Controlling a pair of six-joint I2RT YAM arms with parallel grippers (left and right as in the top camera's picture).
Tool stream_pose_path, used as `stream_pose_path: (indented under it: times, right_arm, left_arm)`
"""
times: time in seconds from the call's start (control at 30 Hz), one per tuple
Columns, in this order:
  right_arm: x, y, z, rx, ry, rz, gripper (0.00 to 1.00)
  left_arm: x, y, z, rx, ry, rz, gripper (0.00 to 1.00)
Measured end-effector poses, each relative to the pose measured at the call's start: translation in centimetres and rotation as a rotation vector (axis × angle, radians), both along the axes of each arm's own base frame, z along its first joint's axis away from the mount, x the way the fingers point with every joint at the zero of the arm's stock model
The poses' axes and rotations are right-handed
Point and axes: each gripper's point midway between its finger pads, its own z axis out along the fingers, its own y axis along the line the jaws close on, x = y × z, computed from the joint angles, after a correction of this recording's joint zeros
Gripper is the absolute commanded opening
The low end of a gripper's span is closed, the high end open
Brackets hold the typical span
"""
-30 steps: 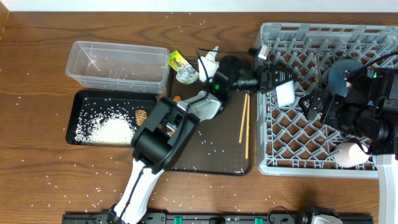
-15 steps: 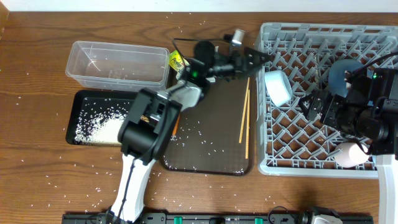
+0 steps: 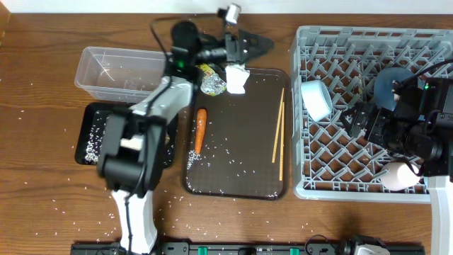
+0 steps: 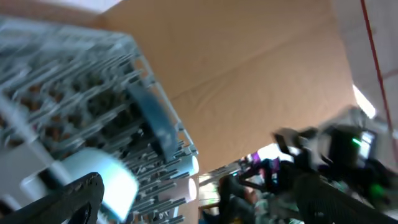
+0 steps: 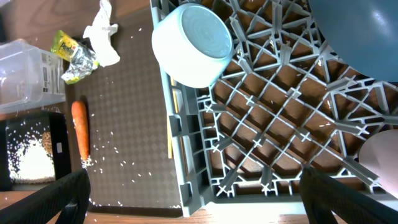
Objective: Sort waste into correct bins and load items into the dishwasher rack
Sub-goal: 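Reach the left gripper down to the orange carrot on the brown tray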
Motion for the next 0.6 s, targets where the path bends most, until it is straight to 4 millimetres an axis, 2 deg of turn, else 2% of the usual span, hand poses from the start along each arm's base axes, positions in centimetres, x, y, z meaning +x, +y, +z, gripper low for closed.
stream_pose_path:
  times: [0.17,0.3,0.5,0.57,0.6]
  right_arm:
    - [0.0,0.0,0.0,0.000,0.000,0.000,0.99]
    - [0.0,0.0,0.0,0.000,0.000,0.000,0.99]
    - [0.0,0.0,0.0,0.000,0.000,0.000,0.99]
    - [0.0,0.0,0.0,0.000,-0.001,0.000,0.99]
    - [0.0,0.0,0.0,0.000,0.000,0.000,0.99]
  left_arm:
    - [-3.0,2.2,8.0,-0.024,-0.210,0.010,0.98]
    - [-5.3,3.3,11.8,-0.013,-0.265,0.025,0.98]
    - [-7.0,4.3,15.0,0.007,-0.271,0.116,0.98]
    - [-6.9,4.9,14.3,0.078,-0.167,0.204,0.98]
    - [-7.0,5.3,13.2,0.130,-0.107,0.249,0.98]
